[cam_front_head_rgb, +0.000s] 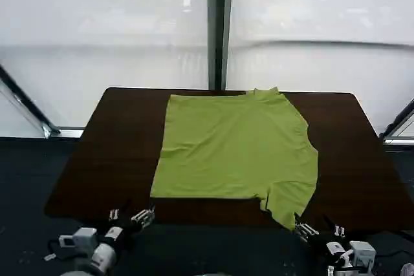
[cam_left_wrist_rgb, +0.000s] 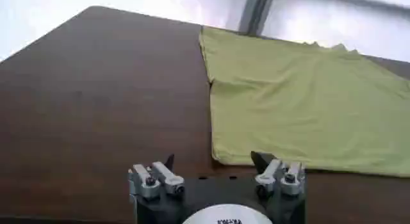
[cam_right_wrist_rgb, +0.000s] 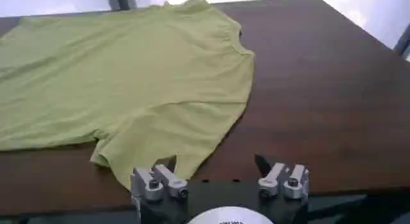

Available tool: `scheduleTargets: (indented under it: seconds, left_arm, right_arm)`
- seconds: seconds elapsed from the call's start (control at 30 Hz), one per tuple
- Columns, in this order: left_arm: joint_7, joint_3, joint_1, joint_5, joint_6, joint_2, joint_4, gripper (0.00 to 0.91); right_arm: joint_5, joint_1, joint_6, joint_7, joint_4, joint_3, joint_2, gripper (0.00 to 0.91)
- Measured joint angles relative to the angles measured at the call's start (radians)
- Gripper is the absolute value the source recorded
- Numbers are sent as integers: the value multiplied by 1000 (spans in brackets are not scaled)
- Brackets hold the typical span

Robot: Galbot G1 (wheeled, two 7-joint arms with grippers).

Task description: Fold and organize the clothes.

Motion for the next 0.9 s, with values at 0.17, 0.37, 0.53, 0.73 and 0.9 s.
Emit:
scheduleTargets:
  seconds: [0.17,0.37,0.53,0.73,0.9]
  left_arm:
    - [10,3,-7,16,5,3,5,878]
    - [5,4,-32,11,13,4,16,829]
    - [2,17,-50,9,12,-5,37,605]
    - [2,32,-53,10,11,-19,54,439]
    - [2,38,-58,12,7,-26,61,371]
  right_arm:
    - [4,13,-10,3,-8,-9,3,878]
    - [4,29,-13,11,-5,-21,12,878]
    - [3,42,-22,21,-6,-29,15,712]
    - [3,46,-26,21,-19,-36,17,439]
    - [2,47,-24,19,-36,-41,19,107]
